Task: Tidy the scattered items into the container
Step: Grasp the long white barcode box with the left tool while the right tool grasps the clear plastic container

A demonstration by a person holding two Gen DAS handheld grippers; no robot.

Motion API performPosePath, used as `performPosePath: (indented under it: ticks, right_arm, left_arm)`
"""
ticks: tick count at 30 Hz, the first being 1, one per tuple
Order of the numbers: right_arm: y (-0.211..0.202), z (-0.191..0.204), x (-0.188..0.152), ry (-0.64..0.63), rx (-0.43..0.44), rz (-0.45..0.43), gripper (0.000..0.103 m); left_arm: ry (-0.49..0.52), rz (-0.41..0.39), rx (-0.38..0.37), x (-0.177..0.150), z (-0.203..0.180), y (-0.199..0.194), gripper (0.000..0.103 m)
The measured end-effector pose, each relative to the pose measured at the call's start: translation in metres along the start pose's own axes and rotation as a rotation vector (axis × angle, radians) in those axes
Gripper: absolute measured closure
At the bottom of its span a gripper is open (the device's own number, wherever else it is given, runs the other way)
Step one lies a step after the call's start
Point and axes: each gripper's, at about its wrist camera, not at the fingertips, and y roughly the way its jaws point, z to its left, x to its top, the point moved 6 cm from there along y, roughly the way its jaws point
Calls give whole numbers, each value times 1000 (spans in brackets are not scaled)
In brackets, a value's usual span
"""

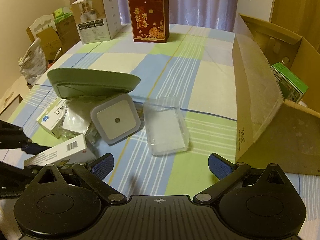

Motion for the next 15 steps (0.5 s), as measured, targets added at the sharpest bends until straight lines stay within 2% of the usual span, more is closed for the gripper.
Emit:
performPosePath:
  ticks: [8,12,13,15]
  right_arm:
    - [8,-1,0,12,10,-2,0]
    - [12,-2,2,8,8,-1,0]
    - [13,-2,3,6,6,-3,0]
    - [17,-3,5,-5,5,-7,0]
  left_arm:
    - [17,-16,-42,-6,3,-1,74]
    - [37,4,-52,-10,2,2,74]
    - [38,9,-51,-11,2,3,80]
    - [28,8,-47,-12,1,2,80]
